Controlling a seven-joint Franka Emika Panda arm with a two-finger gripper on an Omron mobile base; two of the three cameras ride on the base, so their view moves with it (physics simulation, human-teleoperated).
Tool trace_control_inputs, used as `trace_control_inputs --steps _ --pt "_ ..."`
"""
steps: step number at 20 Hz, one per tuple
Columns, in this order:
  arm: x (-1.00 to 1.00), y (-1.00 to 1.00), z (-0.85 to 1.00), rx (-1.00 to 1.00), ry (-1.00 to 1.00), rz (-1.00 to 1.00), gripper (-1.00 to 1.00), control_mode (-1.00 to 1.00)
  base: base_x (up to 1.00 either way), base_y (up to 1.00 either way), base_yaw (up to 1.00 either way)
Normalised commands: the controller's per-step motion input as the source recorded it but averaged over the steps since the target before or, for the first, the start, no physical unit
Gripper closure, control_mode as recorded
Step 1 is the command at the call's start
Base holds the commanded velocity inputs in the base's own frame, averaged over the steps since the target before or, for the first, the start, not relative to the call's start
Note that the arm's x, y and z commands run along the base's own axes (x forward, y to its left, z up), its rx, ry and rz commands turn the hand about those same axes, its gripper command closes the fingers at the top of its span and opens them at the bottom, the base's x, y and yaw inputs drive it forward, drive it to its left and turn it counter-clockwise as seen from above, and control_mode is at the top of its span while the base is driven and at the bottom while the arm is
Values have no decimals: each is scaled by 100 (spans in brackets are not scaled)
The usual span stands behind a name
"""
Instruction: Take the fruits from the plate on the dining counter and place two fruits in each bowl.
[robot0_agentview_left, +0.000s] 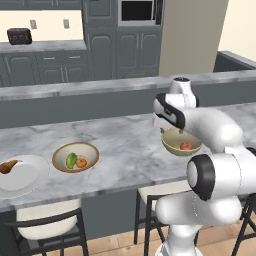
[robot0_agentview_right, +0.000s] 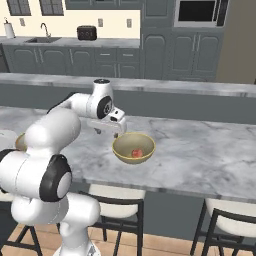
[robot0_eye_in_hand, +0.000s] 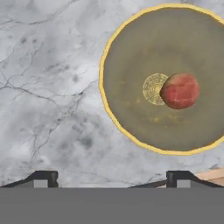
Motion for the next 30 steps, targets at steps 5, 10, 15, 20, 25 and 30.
trace_control_inputs --steps 5,10,15,20,25,30 --pt "-47 79 5 0 0 45 -100 -100 0 0 0" --pt "-1 7 0 0 2 5 -100 -100 0 0 0" --pt "0 26 -1 0 0 -1 -100 -100 0 0 0" --pt "0 28 -3 0 0 0 -100 100 0 36 0" --pt "0 0 0 0 0 0 -100 100 0 100 0" --pt "0 0 0 0 0 0 -100 100 3 100 0"
